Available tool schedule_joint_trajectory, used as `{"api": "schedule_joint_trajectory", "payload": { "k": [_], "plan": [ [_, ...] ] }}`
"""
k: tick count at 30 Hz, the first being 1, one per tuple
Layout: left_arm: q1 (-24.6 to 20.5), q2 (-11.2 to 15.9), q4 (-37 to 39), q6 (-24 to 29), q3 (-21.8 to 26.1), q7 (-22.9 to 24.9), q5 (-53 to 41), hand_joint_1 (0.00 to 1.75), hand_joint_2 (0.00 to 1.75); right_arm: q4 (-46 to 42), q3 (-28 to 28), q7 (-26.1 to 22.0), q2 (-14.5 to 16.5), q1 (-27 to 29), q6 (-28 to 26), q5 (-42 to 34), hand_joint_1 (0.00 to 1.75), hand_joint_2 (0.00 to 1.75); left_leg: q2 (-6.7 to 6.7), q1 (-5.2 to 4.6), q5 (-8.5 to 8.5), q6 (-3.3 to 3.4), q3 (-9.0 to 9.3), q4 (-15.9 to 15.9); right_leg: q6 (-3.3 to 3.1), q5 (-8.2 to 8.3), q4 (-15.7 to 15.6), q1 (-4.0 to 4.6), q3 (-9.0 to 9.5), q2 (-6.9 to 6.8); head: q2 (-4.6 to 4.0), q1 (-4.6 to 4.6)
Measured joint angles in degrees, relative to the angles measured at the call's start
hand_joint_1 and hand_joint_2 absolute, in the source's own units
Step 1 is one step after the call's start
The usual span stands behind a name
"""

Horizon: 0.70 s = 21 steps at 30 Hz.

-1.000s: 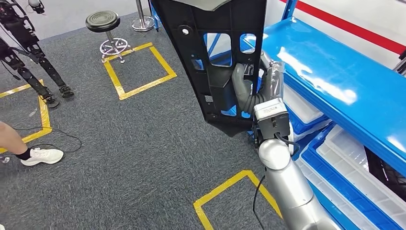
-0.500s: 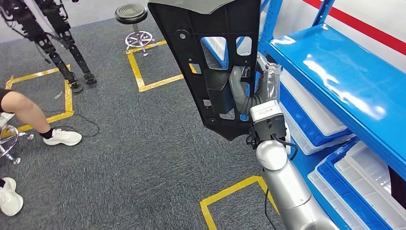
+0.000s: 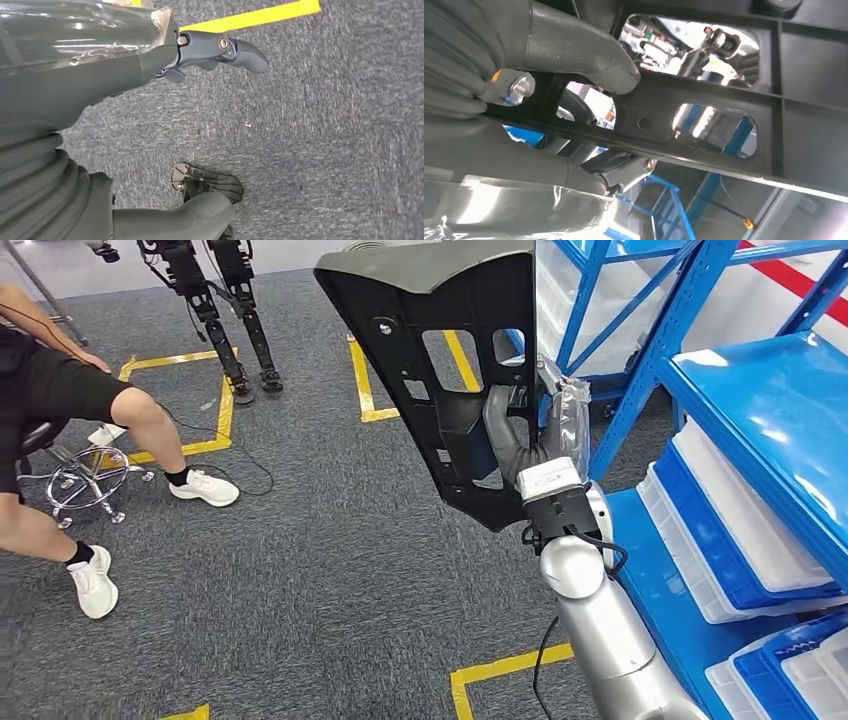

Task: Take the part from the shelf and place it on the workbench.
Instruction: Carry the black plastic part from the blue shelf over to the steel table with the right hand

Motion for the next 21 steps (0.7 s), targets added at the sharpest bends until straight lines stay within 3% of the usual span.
{"api": "schedule_joint_trajectory", "payload": {
  "k": [2,4,5,7,9,10,11,13,15,18,20,21],
  "plan": [
    [0.22,0.03,0.00,0.01,0.00,0.01,0.00,0.00,1.75,0.00,0.00,-0.03,0.09,0.08,0.01,0.00,1.75,1.75,-0.74,0.16,0.03,-0.61,-0.31,0.05,-0.81,0.22,-0.01,0.12,0.10,-0.80,0.00,-0.02],
    [0.42,0.06,0.01,0.02,0.00,0.02,-0.01,0.00,1.75,-0.01,-0.01,-0.06,0.30,0.07,0.03,0.05,1.75,1.75,0.85,0.22,-0.86,-1.15,-0.94,1.38,-1.59,0.35,-0.20,-0.03,0.35,-1.73,0.00,-0.20],
    [0.39,0.07,0.02,0.03,0.00,0.02,-0.02,0.00,1.75,-0.01,-0.01,-0.09,0.42,0.09,0.05,0.15,1.75,1.75,2.43,0.22,-2.14,-1.41,-1.93,3.53,-2.03,0.34,-0.30,-0.08,0.50,-2.26,0.00,-0.40],
    [0.26,0.04,0.02,0.09,0.00,0.05,0.00,0.00,1.75,-0.01,-0.01,-0.18,0.53,0.34,0.14,0.42,1.75,1.75,5.50,0.34,-5.82,-1.88,-5.55,10.88,-2.72,0.12,-0.33,0.25,0.65,-3.49,0.00,-0.76],
    [0.32,0.05,0.02,0.21,0.01,0.16,0.35,0.00,1.75,0.08,0.03,-0.35,0.71,0.84,0.31,0.74,1.75,1.75,6.32,0.55,-7.64,-2.14,-8.58,16.52,-2.97,-0.04,-0.31,0.58,0.68,-4.82,0.00,-0.76],
    [0.44,0.07,0.02,0.31,0.03,0.28,0.68,0.00,1.75,0.16,0.10,-0.45,0.95,1.06,0.45,0.88,1.75,1.75,6.46,0.61,-7.00,-2.16,-8.59,16.37,-3.04,-0.10,-0.30,0.68,0.70,-5.42,0.00,-0.78],
    [0.55,0.09,0.02,0.44,0.11,0.46,1.08,0.00,1.75,0.29,0.24,-0.55,1.33,1.17,0.61,1.02,1.75,1.75,6.75,0.64,-5.42,-2.07,-7.32,13.88,-3.05,-0.18,-0.30,0.76,0.75,-6.00,0.00,-0.77],
    [0.61,0.15,0.01,0.89,0.50,0.90,1.85,0.00,1.75,0.63,0.75,-0.68,2.42,1.01,0.89,1.22,1.75,1.75,8.55,0.39,-1.98,-1.60,-2.88,5.75,-2.92,-0.37,-0.30,1.03,0.91,-6.96,0.00,-0.77],
    [0.54,0.17,0.00,1.39,0.93,1.28,2.36,0.00,1.75,1.15,1.43,-0.74,3.63,0.45,1.21,1.42,1.75,1.75,9.85,-0.13,-0.71,-0.96,-0.40,1.02,-2.56,-0.56,-0.33,1.32,1.02,-7.74,0.00,-0.70],
    [0.71,0.24,0.00,2.04,1.40,1.62,2.85,0.00,1.75,2.23,2.49,-0.66,5.45,-0.62,1.80,1.54,1.75,1.75,8.47,-0.40,-0.46,0.03,-0.06,-0.07,-1.69,-0.89,-0.51,1.40,1.30,-8.91,0.00,-0.69],
    [0.82,0.25,0.00,2.30,1.80,1.61,2.96,0.00,1.75,2.88,2.91,-0.55,6.36,-1.45,1.89,1.46,1.75,1.75,7.26,-0.21,0.15,0.77,0.77,-1.22,-1.52,-2.28,1.75,1.35,0.57,-7.32,0.00,-0.65],
    [0.81,0.24,0.00,2.34,1.93,1.54,2.95,0.00,1.75,3.22,3.01,-0.51,6.58,-1.79,1.89,1.39,1.75,1.75,6.63,-0.07,0.40,1.03,1.09,-1.60,-1.68,-3.63,4.73,1.24,-0.76,-5.85,0.00,-0.54]
  ]
}}
